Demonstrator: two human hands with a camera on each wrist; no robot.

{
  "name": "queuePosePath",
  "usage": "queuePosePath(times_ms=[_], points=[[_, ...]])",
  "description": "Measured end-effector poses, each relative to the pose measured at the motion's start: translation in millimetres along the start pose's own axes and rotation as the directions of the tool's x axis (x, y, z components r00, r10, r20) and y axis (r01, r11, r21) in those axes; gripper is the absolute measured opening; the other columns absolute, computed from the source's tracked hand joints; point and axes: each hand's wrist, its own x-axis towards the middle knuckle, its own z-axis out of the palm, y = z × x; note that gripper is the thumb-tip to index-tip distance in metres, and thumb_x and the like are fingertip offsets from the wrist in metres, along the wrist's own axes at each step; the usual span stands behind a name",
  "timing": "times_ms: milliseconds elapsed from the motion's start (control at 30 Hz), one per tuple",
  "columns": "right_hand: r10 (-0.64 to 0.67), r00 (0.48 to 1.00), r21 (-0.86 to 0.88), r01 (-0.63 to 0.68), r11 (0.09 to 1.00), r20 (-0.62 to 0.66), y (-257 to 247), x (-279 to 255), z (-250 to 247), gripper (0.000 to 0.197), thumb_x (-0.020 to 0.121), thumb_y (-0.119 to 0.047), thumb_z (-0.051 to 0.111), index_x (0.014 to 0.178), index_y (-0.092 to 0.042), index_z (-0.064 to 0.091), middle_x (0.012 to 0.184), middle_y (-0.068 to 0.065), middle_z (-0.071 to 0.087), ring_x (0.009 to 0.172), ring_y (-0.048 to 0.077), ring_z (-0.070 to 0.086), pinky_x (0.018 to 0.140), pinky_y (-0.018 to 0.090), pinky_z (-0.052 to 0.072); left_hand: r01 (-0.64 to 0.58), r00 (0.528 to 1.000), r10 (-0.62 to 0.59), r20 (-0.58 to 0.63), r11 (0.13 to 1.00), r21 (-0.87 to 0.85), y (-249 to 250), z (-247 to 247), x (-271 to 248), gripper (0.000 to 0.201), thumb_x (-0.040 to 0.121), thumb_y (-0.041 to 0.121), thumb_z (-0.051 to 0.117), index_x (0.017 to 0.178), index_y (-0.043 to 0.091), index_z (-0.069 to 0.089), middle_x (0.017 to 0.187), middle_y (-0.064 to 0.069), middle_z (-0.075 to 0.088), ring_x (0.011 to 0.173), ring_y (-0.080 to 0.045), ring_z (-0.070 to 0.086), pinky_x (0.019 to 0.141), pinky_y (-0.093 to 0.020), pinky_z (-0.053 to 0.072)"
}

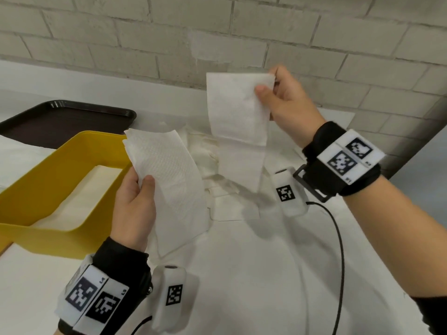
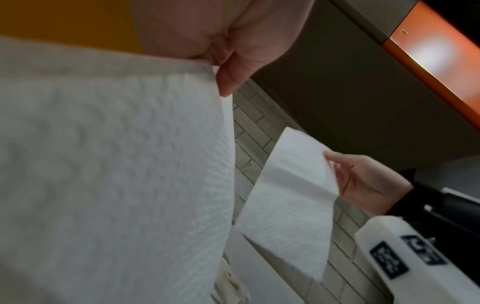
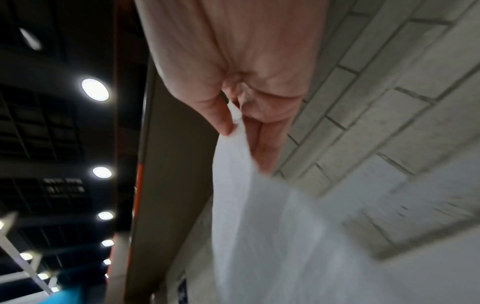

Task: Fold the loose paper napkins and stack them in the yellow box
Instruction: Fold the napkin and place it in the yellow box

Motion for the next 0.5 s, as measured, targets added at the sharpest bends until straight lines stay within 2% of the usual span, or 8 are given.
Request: queuePosePath(times_ms=[100, 167, 300, 367, 467, 500], points=[[-0.063, 0.998, 0.185, 0.061, 0.981, 0.004, -24, -9, -13, 0.013, 0.098, -0.016, 0.038, 0.085, -0.021, 0.040, 0.090, -0.002, 0.057, 0.079, 0.011, 0.059, 0.064, 0.025, 0.050, -0.003, 1.000, 0.003, -0.009, 1.000, 0.004, 0, 1, -1, 0.029, 0.099, 0.012, 0.037, 0.119, 0.026, 0.051, 0.115, 0.008, 0.061, 0.112, -0.016, 0.056, 0.102, -0.043, 0.042], [-0.092, 0.995, 0.320, 0.076, 0.944, 0.034, -36, -16, -18, 0.013, 0.099, -0.014, 0.036, 0.088, -0.018, 0.042, 0.088, -0.005, 0.060, 0.075, 0.007, 0.060, 0.058, 0.022, 0.050, -0.012, 1.000, 0.012, -0.007, 1.000, 0.005, 2, 2, -2, 0.029, 0.099, 0.012, 0.037, 0.119, 0.027, 0.051, 0.114, 0.009, 0.061, 0.112, -0.015, 0.057, 0.102, -0.042, 0.042], [-0.111, 0.991, 0.515, 0.056, 0.856, 0.076, -50, -29, -18, 0.014, 0.099, -0.009, 0.033, 0.096, -0.015, 0.045, 0.086, -0.009, 0.065, 0.076, 0.006, 0.064, 0.062, 0.022, 0.053, -0.033, 0.999, 0.034, 0.017, 0.998, -0.045, 10, 5, -3, 0.032, 0.099, 0.012, 0.036, 0.115, 0.032, 0.056, 0.115, 0.008, 0.064, 0.109, -0.013, 0.060, 0.099, -0.043, 0.045], [-0.093, 0.989, 0.521, 0.021, 0.853, 0.112, -53, -33, -11, 0.013, 0.099, -0.009, 0.033, 0.097, -0.014, 0.045, 0.085, -0.008, 0.066, 0.074, 0.006, 0.065, 0.062, 0.021, 0.053, -0.048, 0.998, 0.053, 0.045, 0.995, -0.091, 14, 7, -5, 0.032, 0.100, 0.013, 0.037, 0.111, 0.036, 0.057, 0.117, 0.008, 0.065, 0.111, -0.014, 0.060, 0.101, -0.046, 0.044], [0.016, 0.992, 0.443, -0.069, 0.894, 0.123, -45, -34, 9, 0.016, 0.098, -0.007, 0.036, 0.091, -0.015, 0.048, 0.073, -0.012, 0.067, 0.063, -0.001, 0.063, 0.055, 0.014, 0.049, -0.067, 0.991, 0.084, 0.100, 0.985, -0.157, 20, 13, -11, 0.028, 0.100, 0.017, 0.039, 0.113, 0.033, 0.057, 0.120, 0.007, 0.064, 0.116, -0.015, 0.058, 0.104, -0.046, 0.041], [0.057, 0.990, 0.402, -0.103, 0.910, 0.125, -38, -33, 17, 0.017, 0.098, -0.007, 0.037, 0.089, -0.017, 0.048, 0.076, -0.010, 0.066, 0.066, 0.001, 0.062, 0.059, 0.015, 0.048, -0.052, 0.990, 0.074, 0.119, 0.982, -0.184, 22, 15, -13, 0.029, 0.100, 0.016, 0.037, 0.112, 0.033, 0.057, 0.118, 0.008, 0.065, 0.115, -0.014, 0.058, 0.103, -0.044, 0.041]])
